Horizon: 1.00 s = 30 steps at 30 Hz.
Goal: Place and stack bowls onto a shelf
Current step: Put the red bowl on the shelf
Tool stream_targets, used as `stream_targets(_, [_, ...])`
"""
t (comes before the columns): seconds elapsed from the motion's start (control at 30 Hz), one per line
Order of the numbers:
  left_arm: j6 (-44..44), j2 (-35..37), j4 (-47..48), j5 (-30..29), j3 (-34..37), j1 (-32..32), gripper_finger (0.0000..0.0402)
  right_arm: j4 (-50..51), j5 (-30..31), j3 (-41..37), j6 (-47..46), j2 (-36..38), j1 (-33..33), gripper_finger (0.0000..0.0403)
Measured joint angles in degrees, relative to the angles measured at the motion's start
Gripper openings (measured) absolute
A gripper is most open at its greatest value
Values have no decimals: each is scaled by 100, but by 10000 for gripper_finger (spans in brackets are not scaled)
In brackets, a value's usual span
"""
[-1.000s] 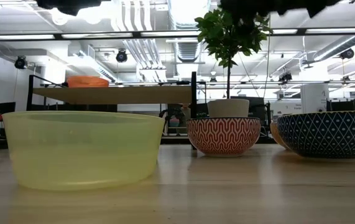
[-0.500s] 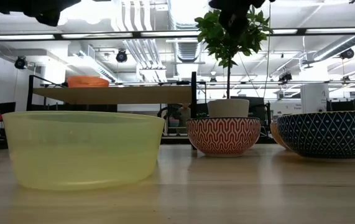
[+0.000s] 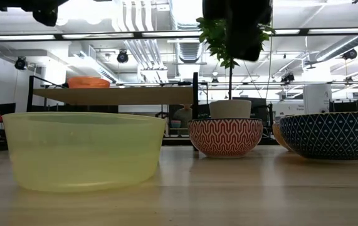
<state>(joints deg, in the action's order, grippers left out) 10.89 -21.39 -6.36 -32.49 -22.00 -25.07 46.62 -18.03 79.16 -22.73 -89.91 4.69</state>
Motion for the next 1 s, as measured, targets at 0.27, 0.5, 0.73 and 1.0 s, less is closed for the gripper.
stream_targets(0.27, [-242, -60, 1, 7, -76, 1, 1, 168, -60, 205, 443, -566, 97, 47])
stream_targets(0.5, [-292, -66, -4, 15, -76, 0, 1, 118, -58, 213, 425, -699, 96, 47])
stream_targets(0.73, [-292, -78, -2, 15, -76, 1, 1, -108, -39, 212, 426, -708, 96, 47])
stream_targets(1.0, [-259, -103, -1, 15, -79, 1, 1, -879, 14, 209, 392, -783, 94, 47])
